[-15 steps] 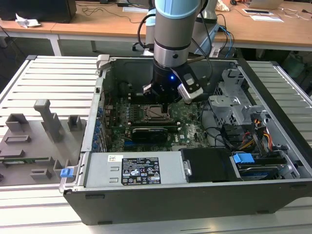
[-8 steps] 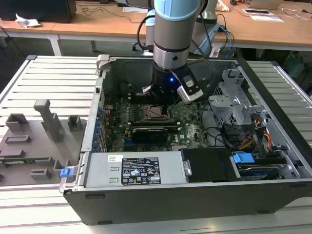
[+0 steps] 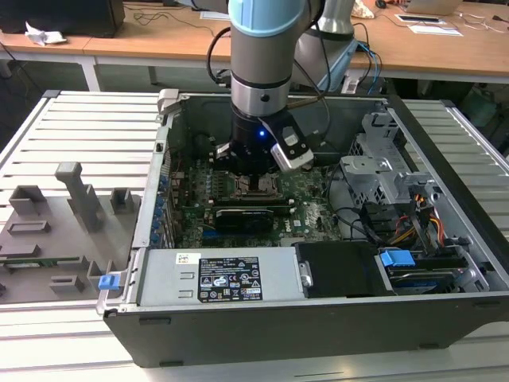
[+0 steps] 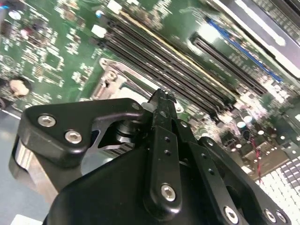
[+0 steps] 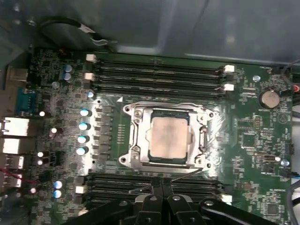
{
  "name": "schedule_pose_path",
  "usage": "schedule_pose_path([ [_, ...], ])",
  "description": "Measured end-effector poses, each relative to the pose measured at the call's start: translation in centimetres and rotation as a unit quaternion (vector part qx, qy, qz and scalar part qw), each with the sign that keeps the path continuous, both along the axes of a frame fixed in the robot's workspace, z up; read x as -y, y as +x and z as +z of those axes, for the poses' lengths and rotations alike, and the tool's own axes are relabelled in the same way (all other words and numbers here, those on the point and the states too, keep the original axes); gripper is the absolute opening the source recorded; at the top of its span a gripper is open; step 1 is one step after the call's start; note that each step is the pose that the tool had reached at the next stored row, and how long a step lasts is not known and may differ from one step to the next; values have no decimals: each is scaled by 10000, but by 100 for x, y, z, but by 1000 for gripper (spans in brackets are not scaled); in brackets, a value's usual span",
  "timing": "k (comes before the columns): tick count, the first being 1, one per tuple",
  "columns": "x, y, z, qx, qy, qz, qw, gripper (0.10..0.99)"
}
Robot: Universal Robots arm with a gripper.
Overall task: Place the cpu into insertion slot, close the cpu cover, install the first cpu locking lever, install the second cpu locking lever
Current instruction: 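Install the second cpu locking lever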
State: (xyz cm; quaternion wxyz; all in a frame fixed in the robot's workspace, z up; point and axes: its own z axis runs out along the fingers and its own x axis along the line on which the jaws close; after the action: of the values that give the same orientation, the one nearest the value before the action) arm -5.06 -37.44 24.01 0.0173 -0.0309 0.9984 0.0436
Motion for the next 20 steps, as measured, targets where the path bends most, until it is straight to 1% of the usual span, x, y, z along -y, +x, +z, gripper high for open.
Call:
schedule_pose_path([
  [2, 0, -33, -20, 0, 2, 0, 10000, 106],
  [4, 0, -68, -100, 0, 2, 0, 10000, 106],
  [5, 1, -73, -112, 0, 7, -1, 10000, 106],
  [6, 7, -86, -114, -1, 34, 0, 10000, 106],
  [7, 16, -112, -116, 0, 106, 0, 9999, 106],
  [8, 21, -128, -116, 0, 154, 0, 9999, 106],
  [10, 36, -157, -117, 0, 228, 0, 9997, 106],
  [12, 49, -167, -125, 0, 264, 1, 9997, 106],
  [15, 71, -177, -144, 0, 298, 0, 9996, 106],
  [17, 96, -211, -161, 0, 356, 0, 9994, 106],
  [18, 99, -223, -202, 0, 397, 1, 9992, 106],
  [19, 114, -225, -245, 0, 467, 1, 9989, 106],
  [20, 146, -236, -246, 0, 614, 0, 9981, 106],
])
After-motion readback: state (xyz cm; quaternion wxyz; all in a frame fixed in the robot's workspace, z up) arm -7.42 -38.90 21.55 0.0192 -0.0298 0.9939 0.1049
